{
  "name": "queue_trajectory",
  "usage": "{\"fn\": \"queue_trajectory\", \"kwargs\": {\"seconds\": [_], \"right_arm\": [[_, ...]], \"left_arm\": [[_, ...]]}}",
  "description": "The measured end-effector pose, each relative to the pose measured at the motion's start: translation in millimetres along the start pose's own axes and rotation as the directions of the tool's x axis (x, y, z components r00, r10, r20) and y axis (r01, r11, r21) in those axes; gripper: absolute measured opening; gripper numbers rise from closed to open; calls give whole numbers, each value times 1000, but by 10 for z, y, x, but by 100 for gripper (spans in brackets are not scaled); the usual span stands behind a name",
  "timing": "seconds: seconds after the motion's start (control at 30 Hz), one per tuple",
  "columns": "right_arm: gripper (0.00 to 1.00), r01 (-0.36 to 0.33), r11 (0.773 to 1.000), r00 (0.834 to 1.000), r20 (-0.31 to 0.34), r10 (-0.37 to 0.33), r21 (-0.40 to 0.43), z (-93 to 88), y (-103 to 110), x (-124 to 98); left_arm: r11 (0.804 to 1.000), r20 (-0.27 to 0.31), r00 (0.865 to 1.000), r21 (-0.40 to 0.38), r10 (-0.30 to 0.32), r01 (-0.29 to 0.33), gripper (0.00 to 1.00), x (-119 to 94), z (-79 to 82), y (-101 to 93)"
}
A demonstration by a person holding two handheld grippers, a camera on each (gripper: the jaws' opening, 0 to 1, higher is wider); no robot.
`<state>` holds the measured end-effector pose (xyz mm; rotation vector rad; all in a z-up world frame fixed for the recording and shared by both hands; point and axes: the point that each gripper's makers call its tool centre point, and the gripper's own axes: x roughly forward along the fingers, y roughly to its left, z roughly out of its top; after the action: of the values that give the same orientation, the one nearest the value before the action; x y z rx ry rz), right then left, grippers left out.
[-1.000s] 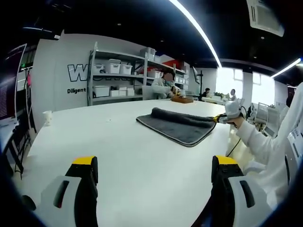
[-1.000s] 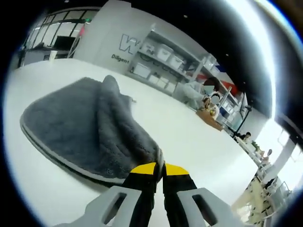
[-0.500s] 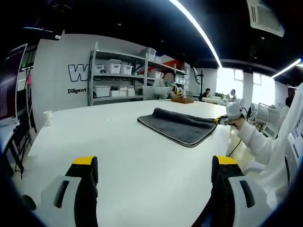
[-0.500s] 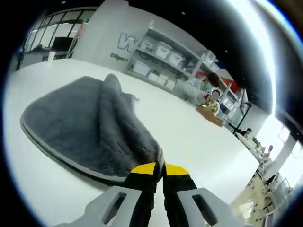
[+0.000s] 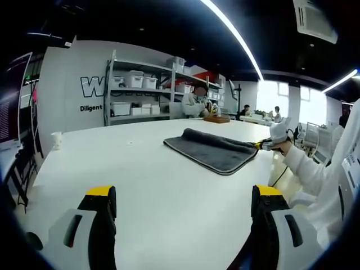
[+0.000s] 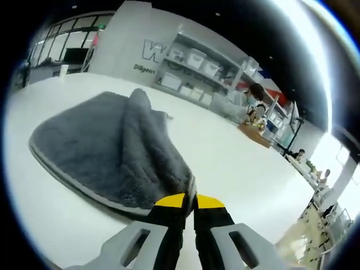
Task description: Open the folded towel by lifting each exposed corner and separating the folded layers until the towel lies flat within the target outline without major curled edges
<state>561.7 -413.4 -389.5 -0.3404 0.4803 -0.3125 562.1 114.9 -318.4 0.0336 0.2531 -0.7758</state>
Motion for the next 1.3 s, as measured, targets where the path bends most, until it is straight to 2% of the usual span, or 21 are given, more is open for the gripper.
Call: {"fn": "queue_trajectory", "kwargs": {"seconds": [0.27, 0.37, 0.5, 0.57, 0.67, 0.8, 1.07, 1.3], "right_arm": [[0, -26, 998, 999, 21, 25, 65, 33, -18, -164], [0, -46, 992, 999, 12, 44, 120, 42, -7, -251], [1, -45, 992, 999, 28, 42, 115, 84, -23, -335], [6, -33, 993, 999, 31, 30, 112, 97, -59, -378], [19, -18, 992, 999, 45, 12, 128, 150, -123, -461], [22, -23, 992, 997, 73, 13, 126, 252, -123, -555], [33, -92, 993, 987, 142, 81, 75, 541, 106, -738], [47, -162, 987, 971, 181, 159, 1, 782, 359, -847]], "left_arm": [[1000, -5, 1000, -1, -4, 4, 99, 18, -9, -3], [1000, -7, 1000, -2, -4, 4, 99, 24, -12, 0], [1000, -9, 1000, -3, -4, 4, 99, 32, -19, 2], [1000, -10, 1000, -3, -4, 4, 99, 36, -20, 3], [1000, -11, 1000, -3, -6, 6, 99, 43, -18, 1], [1000, -16, 1000, -2, -9, 9, 99, 60, -28, -8], [1000, -20, 1000, 1, -10, 10, 99, 68, -28, -12], [1000, -19, 1000, 1, -7, 7, 99, 59, -24, 7]]}}
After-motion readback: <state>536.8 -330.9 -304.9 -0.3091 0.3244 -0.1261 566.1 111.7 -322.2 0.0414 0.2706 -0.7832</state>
